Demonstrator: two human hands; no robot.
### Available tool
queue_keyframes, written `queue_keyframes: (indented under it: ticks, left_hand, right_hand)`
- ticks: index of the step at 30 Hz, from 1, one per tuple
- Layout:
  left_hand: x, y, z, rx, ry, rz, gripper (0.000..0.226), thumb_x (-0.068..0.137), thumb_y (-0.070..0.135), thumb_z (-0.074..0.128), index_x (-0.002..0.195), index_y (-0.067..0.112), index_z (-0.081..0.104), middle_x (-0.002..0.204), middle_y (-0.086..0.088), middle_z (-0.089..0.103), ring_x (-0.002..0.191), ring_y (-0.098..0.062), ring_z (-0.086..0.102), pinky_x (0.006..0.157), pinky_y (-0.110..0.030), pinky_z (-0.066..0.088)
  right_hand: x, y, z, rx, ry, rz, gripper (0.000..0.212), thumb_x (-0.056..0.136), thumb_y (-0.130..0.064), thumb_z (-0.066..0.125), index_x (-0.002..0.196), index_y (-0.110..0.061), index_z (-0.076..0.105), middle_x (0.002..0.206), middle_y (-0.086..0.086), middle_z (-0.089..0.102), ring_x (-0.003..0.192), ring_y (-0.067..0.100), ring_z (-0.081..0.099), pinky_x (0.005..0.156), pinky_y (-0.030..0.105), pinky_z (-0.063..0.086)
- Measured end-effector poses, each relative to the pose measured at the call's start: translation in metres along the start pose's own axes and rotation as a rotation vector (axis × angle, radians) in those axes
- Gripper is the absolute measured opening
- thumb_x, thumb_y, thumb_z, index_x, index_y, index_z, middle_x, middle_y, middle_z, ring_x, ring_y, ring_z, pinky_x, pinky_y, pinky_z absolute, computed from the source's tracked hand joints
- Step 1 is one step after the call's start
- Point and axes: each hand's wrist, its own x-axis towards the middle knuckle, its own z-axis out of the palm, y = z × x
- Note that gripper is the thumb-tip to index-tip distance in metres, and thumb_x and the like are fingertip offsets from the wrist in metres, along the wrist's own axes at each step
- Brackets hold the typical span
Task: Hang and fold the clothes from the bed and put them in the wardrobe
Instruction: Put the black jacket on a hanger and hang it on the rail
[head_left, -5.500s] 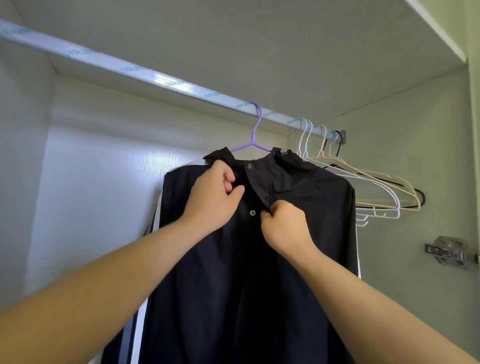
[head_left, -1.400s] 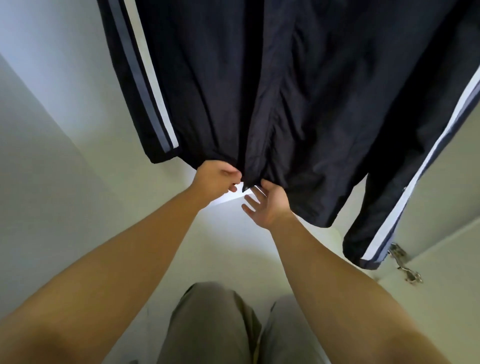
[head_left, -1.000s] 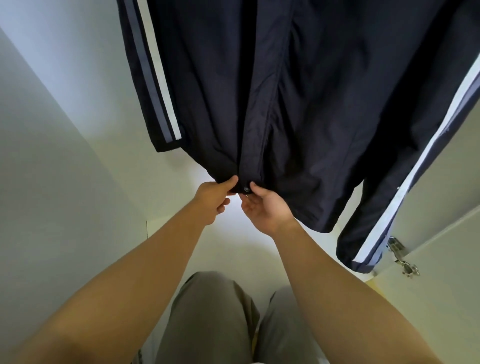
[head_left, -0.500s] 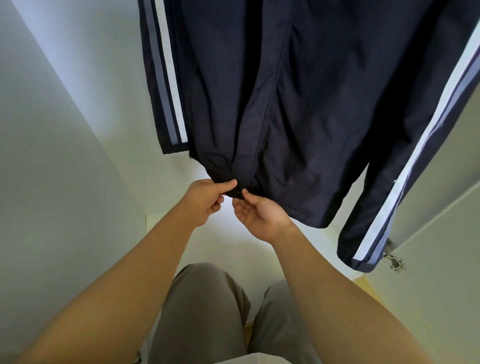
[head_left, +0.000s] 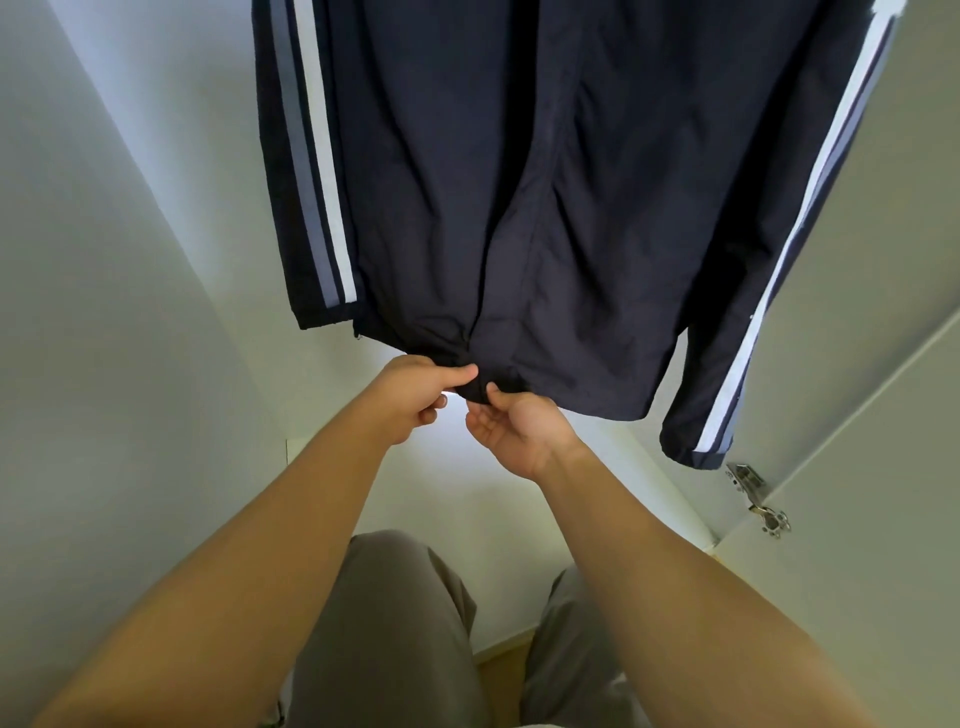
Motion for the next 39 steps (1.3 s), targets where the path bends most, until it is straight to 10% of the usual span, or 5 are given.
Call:
queue_keyframes:
  ticks: [9, 17, 24, 39]
  left_hand:
    - [0.0, 0.009, 0.0, 0.133, 0.011, 0.016, 0.039, 0.087, 0.044, 0.076, 0.103, 0.01, 0.068, 0.11, -0.015, 0.07, 0.076, -0.018, 0.051, 0.063, -0.029, 0.045]
    - [0.008, 0.018, -0.004, 0.374, -0.011, 0.025, 0.035, 0.094, 0.045, 0.067, 0.104, 0.012, 0.067, 0.101, -0.004, 0.073, 0.076, -0.016, 0.058, 0.059, -0.027, 0.044]
    - [0.008, 0.08, -0.02, 0.711, -0.113, 0.076, 0.032, 0.096, 0.044, 0.064, 0.101, 0.013, 0.07, 0.094, 0.002, 0.076, 0.066, -0.01, 0.071, 0.059, -0.023, 0.047]
    - [-0.02, 0.31, -0.017, 0.592, 0.252, 0.816, 0.043, 0.093, 0.034, 0.07, 0.134, 0.024, 0.06, 0.135, 0.004, 0.059, 0.108, -0.018, 0.067, 0.101, -0.041, 0.053]
  right_hand:
    - [-0.01, -0.011, 0.006, -0.143, 0.104, -0.072, 0.029, 0.1, -0.005, 0.061, 0.128, 0.0, 0.057, 0.106, 0.018, 0.074, 0.081, 0.023, 0.076, 0.069, 0.035, 0.063]
    - [-0.022, -0.06, 0.013, -1.309, 0.206, 0.124, 0.058, 0.105, -0.055, 0.031, 0.134, -0.008, 0.049, 0.103, 0.008, 0.071, 0.078, 0.023, 0.07, 0.069, 0.034, 0.056]
    - [-0.027, -0.157, 0.063, -1.355, 0.37, -0.582, 0.034, 0.1, -0.04, 0.049, 0.079, -0.013, 0.054, 0.077, 0.005, 0.059, 0.071, 0.026, 0.058, 0.067, 0.028, 0.044]
    - [-0.129, -0.326, 0.165, -1.103, 0.593, -1.443, 0.031, 0.096, -0.02, 0.056, 0.125, -0.019, 0.047, 0.13, 0.009, 0.046, 0.112, 0.029, 0.051, 0.086, 0.039, 0.046]
